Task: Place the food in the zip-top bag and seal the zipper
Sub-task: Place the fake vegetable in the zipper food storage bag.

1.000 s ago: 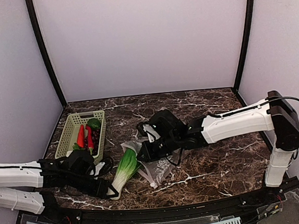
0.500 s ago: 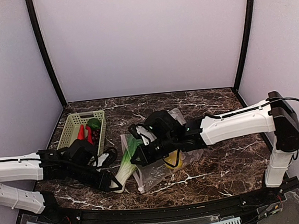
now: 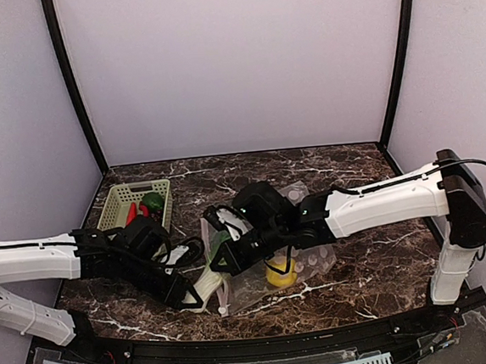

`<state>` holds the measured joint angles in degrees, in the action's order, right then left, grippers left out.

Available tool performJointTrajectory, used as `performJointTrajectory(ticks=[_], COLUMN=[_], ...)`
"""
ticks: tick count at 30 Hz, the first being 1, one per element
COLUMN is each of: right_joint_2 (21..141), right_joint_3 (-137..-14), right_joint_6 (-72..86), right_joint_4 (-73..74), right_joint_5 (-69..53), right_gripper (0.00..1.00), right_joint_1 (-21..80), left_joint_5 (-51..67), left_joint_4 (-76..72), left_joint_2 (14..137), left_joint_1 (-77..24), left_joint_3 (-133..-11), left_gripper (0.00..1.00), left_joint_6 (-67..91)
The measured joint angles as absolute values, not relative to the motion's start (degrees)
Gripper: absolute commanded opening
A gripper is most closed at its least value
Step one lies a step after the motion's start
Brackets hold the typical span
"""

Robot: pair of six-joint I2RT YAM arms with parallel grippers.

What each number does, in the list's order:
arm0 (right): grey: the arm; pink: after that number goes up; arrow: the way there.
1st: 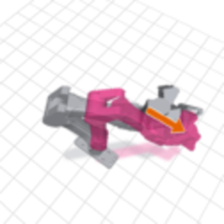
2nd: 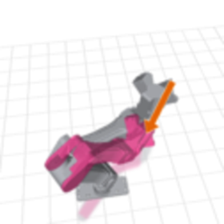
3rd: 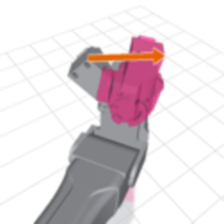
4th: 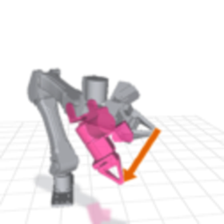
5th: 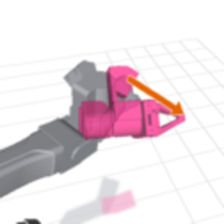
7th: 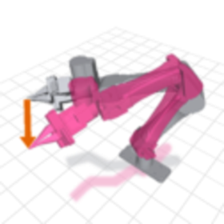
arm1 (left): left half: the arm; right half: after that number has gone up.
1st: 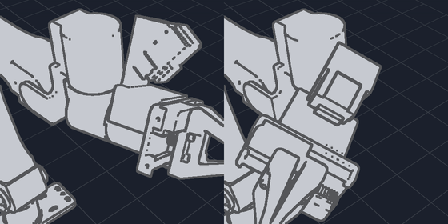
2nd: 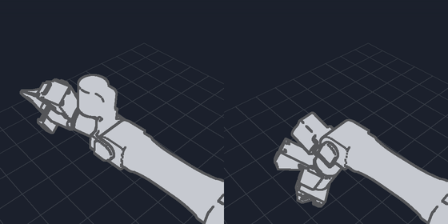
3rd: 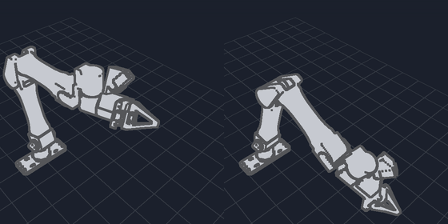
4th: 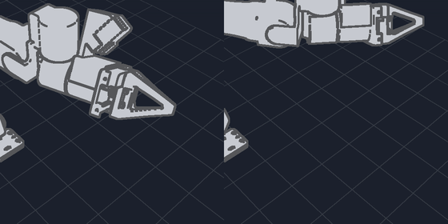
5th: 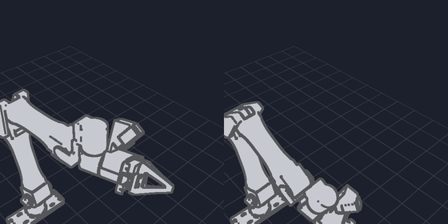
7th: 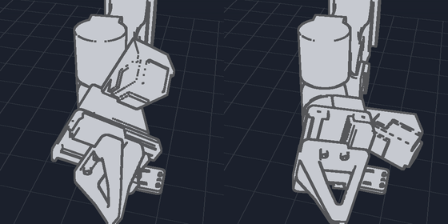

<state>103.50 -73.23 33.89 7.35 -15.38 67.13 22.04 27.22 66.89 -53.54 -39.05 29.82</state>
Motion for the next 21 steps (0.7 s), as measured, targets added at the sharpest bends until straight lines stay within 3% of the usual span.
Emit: performJointTrajectory(ticks=[21], right_joint_2=[98.7], right_joint_3=[-70.7], right_joint_6=[28.0], right_joint_4=[2.5], right_joint_5=[-26.5], right_gripper=[0.00], right_joint_1=[67.1], left_joint_5=[27.7], left_joint_4=[32.4], left_joint_2=[69.8], left_joint_1=[-49.6], left_joint_3=[-48.8], left_gripper=[0.24], left_joint_6=[18.8])
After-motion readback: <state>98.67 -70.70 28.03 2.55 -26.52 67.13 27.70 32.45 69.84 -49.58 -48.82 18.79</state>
